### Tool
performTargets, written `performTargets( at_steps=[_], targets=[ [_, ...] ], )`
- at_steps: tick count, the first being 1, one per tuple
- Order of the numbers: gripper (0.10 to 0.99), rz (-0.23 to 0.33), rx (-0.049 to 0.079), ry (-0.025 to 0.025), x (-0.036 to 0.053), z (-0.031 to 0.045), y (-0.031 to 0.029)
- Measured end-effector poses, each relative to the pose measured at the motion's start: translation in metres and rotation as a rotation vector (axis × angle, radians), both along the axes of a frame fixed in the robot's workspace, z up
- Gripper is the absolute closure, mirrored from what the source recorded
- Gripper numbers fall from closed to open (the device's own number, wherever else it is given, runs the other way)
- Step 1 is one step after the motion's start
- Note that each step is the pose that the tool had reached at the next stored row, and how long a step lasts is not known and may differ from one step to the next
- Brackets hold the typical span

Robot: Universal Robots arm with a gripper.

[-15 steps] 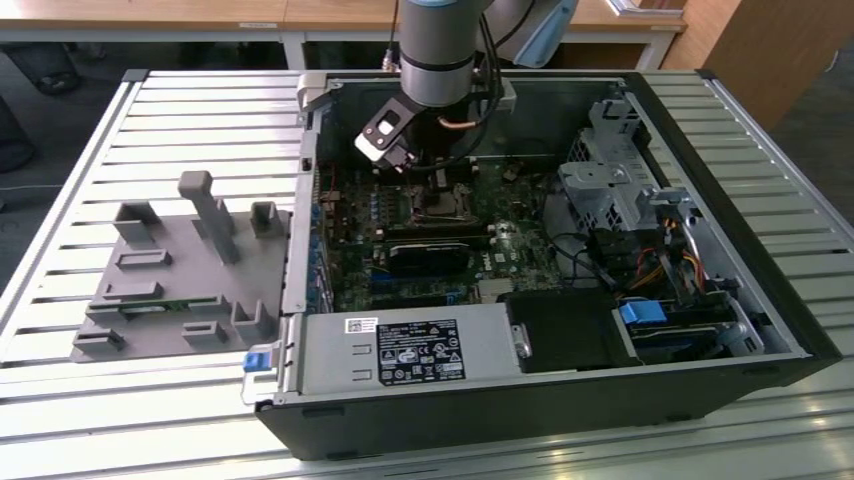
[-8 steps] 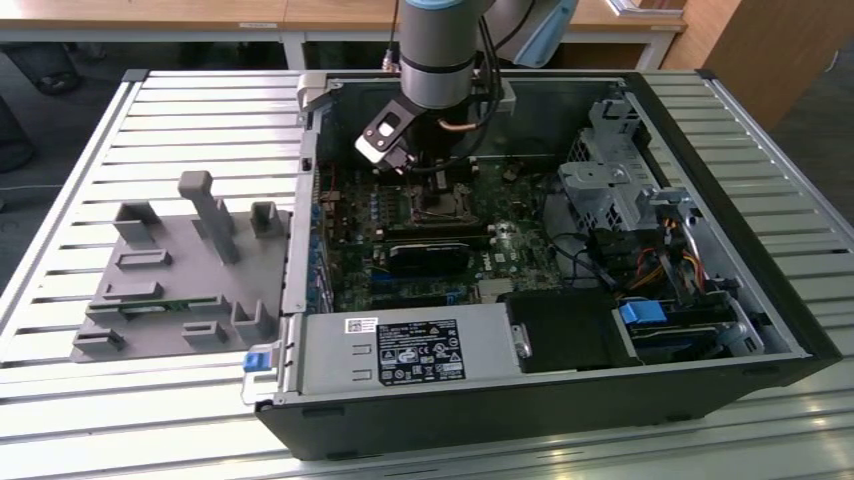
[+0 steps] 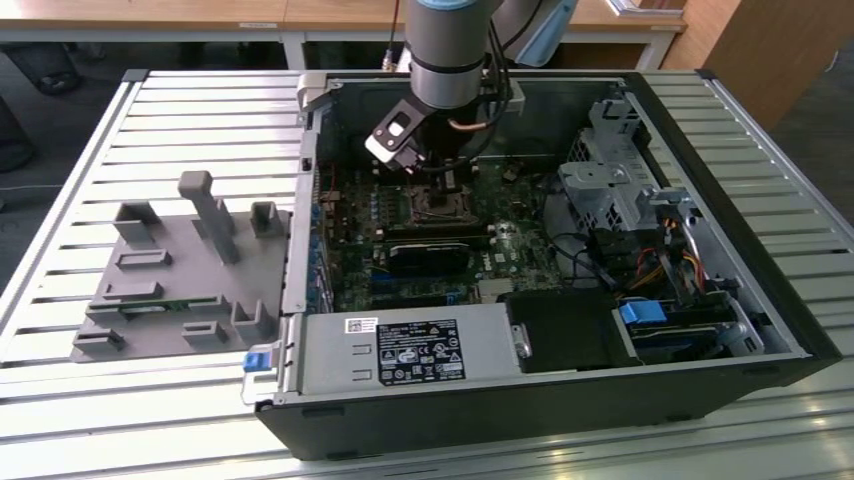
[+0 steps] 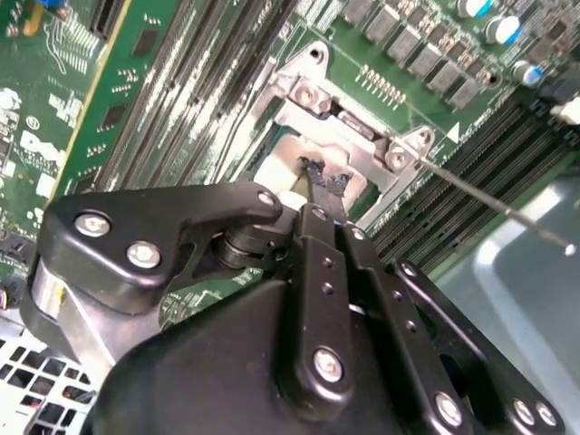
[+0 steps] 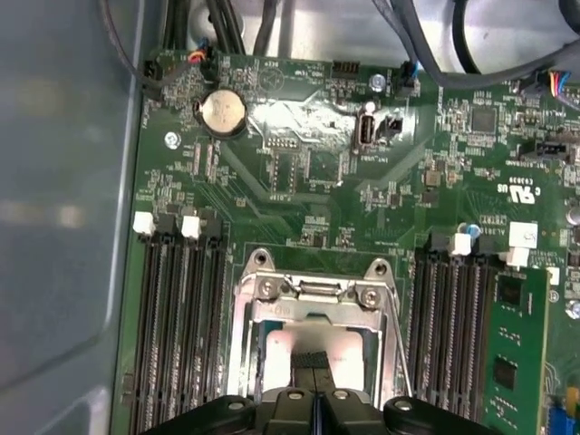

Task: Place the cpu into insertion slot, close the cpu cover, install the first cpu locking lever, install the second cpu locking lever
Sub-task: 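Close the cpu cover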

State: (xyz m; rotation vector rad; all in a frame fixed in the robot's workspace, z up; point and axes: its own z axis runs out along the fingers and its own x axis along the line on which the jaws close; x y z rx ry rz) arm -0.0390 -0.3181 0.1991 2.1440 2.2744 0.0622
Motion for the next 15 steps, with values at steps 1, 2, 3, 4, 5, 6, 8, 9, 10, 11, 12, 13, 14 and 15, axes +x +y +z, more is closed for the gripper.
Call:
performTargets(
  at_steps=[1,2,3,4,5,6,8,9,10,11,12,13,14,15],
  targets=[
    [0.98,0.0,0.003,-0.0011,0.0003,0.0013,0.0004],
    [0.98,0.0,0.001,0.0001,0.0002,0.0039,0.0002],
    [0.98,0.0,-0.001,0.0011,0.0,0.0067,-0.0001],
    [0.98,0.0,0.0,0.0009,0.0,0.0088,-0.0001],
    [0.98,0.0,0.0,0.0009,0.0,0.011,-0.0001],
    [0.98,0.0,-0.001,0.0011,0.0,0.0126,-0.0002],
    [0.98,0.0,0.0,0.001,0.0002,0.0135,-0.0001],
    [0.98,0.0,0.0,0.0013,0.0006,0.0135,-0.0001],
    [0.98,0.0,0.0,0.0018,0.0011,0.0135,-0.0002],
    [0.98,0.0,0.0,0.0023,0.0019,0.0135,-0.0001],
    [0.98,0.0,-0.001,0.0029,0.0028,0.0136,-0.0002],
    [0.98,0.0,-0.001,0.003,0.0032,0.0136,-0.0002],
    [0.98,0.0,-0.001,0.0031,0.0035,0.0136,-0.0002],
    [0.98,0.0,-0.001,0.0031,0.0038,0.0136,-0.0002]
  ],
)
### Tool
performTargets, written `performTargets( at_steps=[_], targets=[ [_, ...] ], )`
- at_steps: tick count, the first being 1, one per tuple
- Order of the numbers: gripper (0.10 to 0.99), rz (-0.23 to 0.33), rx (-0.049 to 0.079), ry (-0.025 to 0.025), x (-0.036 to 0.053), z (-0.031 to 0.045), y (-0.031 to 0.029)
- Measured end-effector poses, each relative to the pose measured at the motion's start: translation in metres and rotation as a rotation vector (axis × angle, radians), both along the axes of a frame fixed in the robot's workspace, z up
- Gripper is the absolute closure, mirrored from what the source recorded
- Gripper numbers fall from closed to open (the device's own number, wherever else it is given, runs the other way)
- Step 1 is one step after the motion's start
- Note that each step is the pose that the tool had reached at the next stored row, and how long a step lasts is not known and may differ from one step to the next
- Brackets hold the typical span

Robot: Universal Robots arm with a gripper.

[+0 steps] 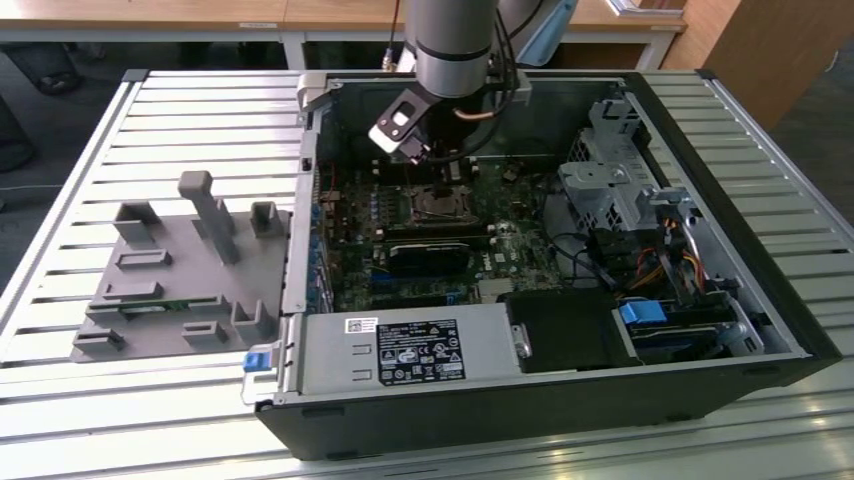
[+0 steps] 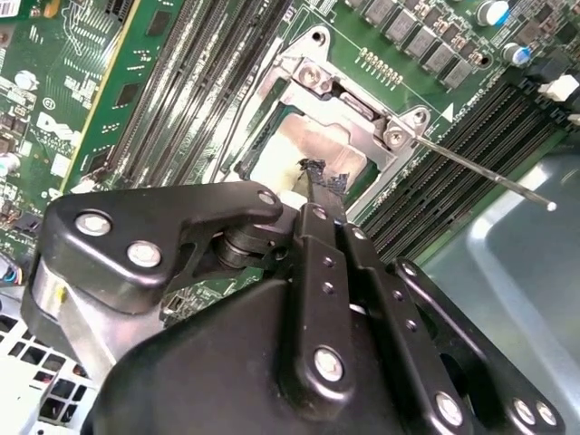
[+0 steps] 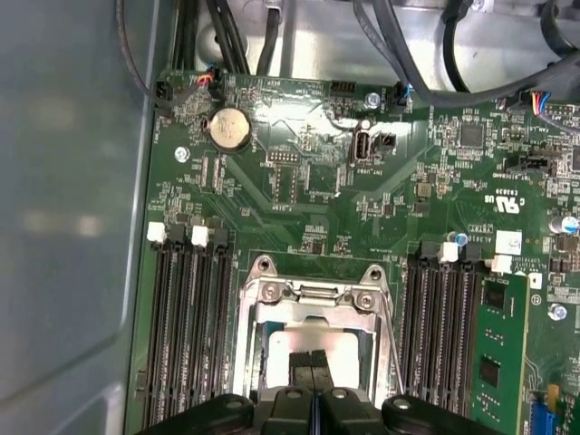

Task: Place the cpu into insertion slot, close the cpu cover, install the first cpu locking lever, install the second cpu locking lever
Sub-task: 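Close the cpu cover, then install the first cpu locking lever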

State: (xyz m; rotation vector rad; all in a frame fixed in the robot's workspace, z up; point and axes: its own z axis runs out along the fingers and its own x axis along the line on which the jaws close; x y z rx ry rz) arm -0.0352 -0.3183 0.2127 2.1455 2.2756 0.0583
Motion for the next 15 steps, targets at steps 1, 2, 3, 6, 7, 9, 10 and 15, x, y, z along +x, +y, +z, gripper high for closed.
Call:
performTargets(
  at_steps=[1,2,3,6,7,9,10,15],
  targets=[
    [0.98,0.0,0.0,0.0,0.0003,0.0,0.0],
    [0.98,0.0,0.0,0.0,0.0006,0.0,0.0],
    [0.98,0.0,0.0,0.0,0.0009,0.0,0.0],
    [0.98,0.0,0.0,0.0,0.0011,0.0,0.0],
    [0.98,0.0,0.0,0.0,0.0012,0.0,0.0],
    [0.98,0.0,0.0,0.0,0.0012,0.0001,0.0],
    [0.98,0.0,0.0,0.0,0.0012,0.0002,0.0001],
    [0.98,0.0,0.0,0.0,0.0012,0.0036,0.0]
  ],
)
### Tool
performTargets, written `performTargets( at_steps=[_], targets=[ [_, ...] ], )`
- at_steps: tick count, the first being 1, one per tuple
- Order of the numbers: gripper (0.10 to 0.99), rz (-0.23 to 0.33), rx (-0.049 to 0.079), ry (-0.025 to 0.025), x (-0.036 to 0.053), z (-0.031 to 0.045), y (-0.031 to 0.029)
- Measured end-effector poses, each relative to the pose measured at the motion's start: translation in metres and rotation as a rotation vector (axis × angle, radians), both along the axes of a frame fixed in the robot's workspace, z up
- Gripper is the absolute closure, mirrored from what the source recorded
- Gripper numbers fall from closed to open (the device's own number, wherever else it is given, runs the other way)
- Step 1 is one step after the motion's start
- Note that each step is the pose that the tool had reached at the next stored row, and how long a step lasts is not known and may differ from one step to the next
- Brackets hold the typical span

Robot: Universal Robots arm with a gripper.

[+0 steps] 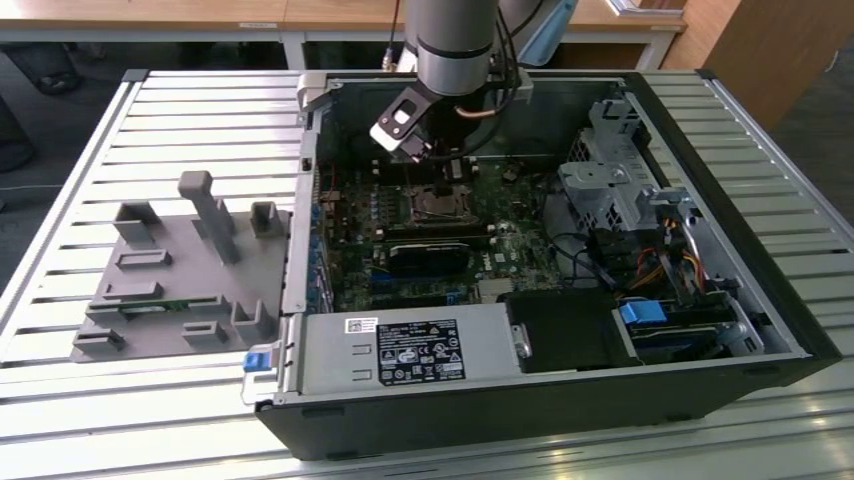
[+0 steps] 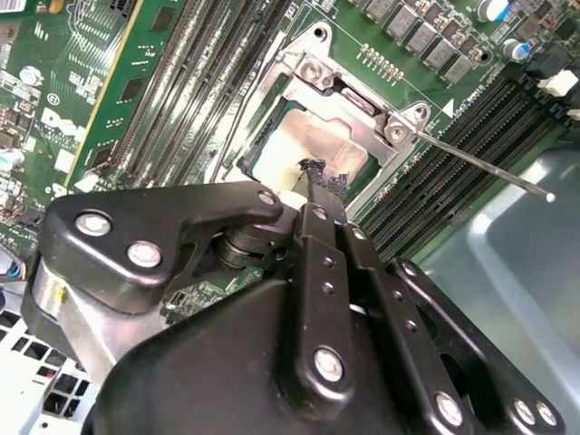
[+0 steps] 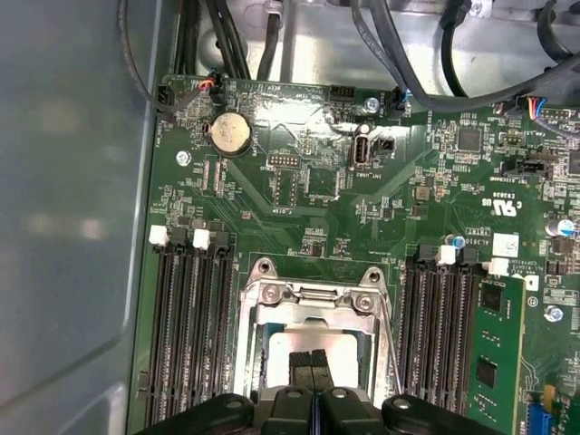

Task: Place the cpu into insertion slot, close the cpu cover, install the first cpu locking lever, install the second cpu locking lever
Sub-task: 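Install the first cpu locking lever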

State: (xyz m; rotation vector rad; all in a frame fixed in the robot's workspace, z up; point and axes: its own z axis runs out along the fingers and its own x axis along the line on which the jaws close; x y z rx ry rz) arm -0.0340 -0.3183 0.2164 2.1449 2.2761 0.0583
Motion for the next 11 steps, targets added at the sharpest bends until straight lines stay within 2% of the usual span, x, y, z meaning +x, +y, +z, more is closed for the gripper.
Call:
performTargets(
  at_steps=[6,11],
  targets=[
    [0.98,0.0,0.0,0.0,0.0,0.011,0.0],
    [0.98,0.0,0.0,0.0001,0.0,0.0267,0.0]
  ],
)
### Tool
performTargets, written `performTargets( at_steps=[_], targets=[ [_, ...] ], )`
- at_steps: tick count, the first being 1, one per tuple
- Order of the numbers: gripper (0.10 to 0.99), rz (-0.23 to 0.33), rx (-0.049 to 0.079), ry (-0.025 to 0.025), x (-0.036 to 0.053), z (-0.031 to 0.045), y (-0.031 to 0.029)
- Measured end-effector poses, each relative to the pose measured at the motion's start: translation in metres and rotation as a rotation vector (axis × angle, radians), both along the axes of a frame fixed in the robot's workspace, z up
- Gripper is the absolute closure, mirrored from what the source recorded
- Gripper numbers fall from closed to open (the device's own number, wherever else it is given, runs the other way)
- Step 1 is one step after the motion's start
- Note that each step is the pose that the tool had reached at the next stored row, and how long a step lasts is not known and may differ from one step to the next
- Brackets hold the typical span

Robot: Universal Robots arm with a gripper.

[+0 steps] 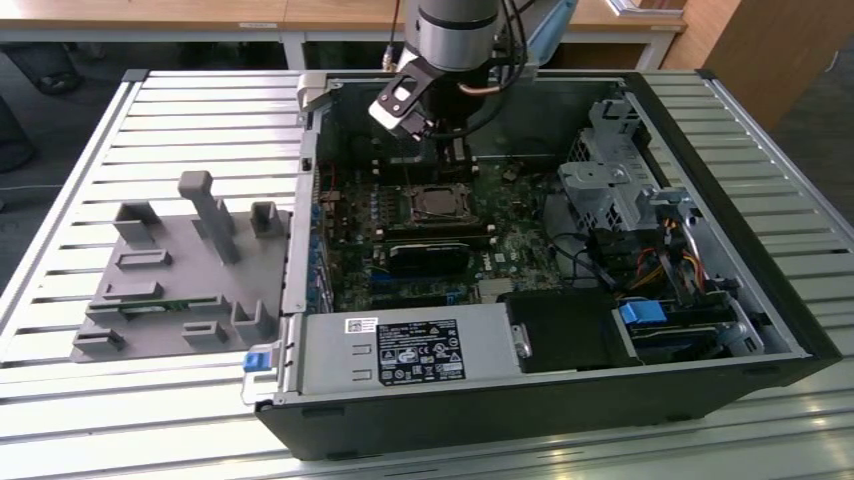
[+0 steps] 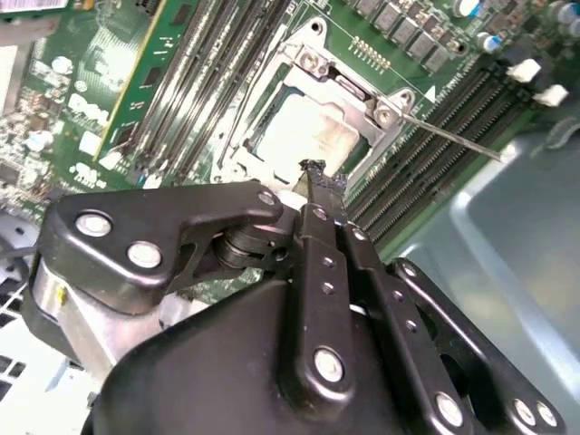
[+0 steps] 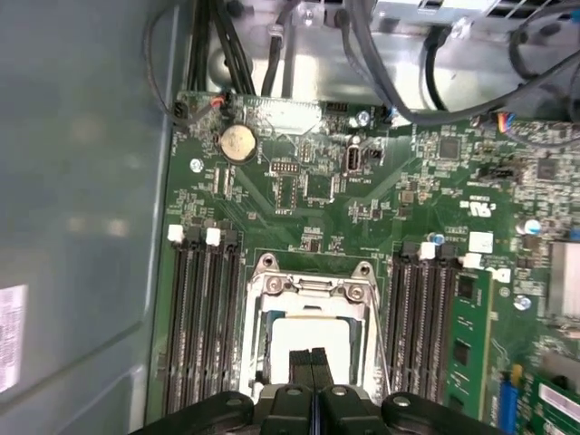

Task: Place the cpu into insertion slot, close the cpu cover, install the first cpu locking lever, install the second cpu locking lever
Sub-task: 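Install the first cpu locking lever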

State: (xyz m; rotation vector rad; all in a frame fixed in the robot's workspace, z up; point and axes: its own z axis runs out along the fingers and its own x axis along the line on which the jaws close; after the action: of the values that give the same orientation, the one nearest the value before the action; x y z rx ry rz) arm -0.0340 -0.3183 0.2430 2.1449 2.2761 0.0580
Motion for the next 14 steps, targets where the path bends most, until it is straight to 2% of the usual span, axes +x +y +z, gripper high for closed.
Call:
performTargets(
  at_steps=[3,5,7,14],
  targets=[
    [0.98,0.0,0.0,-0.0001,0.0,0.0106,0.0],
    [0.98,0.0,0.0,0.0,0.0,0.0148,0.0],
    [0.98,0.015,0.0,-0.0002,0.0,0.015,0.0],
    [0.98,0.138,-0.001,-0.0001,0.0,0.015,0.0]
  ],
)
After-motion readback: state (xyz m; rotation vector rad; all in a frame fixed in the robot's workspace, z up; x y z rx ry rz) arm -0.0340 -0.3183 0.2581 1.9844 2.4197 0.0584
